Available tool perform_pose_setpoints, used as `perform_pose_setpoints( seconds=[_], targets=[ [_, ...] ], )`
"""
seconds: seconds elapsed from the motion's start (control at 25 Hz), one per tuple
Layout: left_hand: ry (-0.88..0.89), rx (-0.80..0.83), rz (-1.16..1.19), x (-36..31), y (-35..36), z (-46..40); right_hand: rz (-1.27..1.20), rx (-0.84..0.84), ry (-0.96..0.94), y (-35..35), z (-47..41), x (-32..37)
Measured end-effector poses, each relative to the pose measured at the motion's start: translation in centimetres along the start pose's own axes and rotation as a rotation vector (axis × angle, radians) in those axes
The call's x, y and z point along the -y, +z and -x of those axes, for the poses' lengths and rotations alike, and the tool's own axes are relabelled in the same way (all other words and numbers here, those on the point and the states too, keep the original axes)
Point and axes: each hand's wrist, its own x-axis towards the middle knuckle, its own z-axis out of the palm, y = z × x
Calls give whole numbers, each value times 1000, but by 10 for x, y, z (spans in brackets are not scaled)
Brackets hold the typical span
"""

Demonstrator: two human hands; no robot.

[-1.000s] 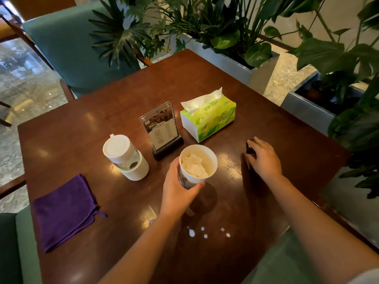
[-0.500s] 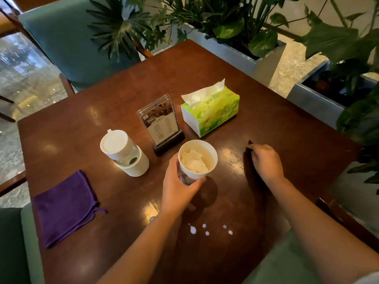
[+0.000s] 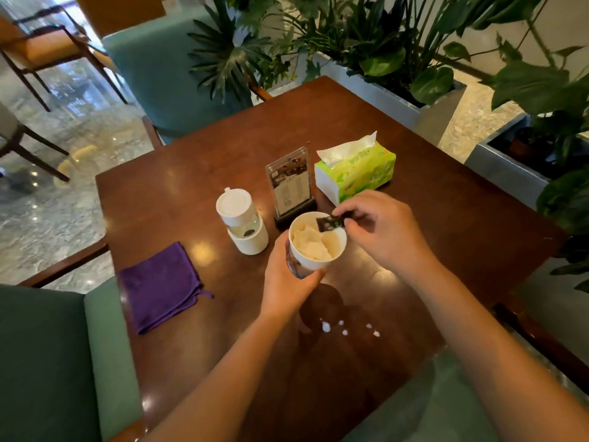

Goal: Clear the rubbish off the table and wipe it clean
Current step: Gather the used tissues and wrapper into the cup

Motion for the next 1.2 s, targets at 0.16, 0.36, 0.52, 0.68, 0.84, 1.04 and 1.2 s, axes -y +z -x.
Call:
perform_pose_setpoints(
  seconds=[0.16,0.36,0.52,0.68,0.84,1.04,1.2],
  targets=[
    [34,-40,12,-14,-23,18,280,286,-17,20,3,36],
    [62,-77,50,-22,-55,39,375,379,-247,40,19,55],
    [16,-174,53,-15,-89,68,325,433,-328,61,36,68],
    [-69,-283,58,-3,-129,112,37,508,-293,102,54,98],
    [-168,-338,45,8,-179,169,-58,545,-298,147,80,141],
    [-281,-384,8,33,-252,258,-112,645,-288,213,131,203],
    [-351,-328,-20,63,-308,334,-102,702,-262,269,199,238]
  ],
)
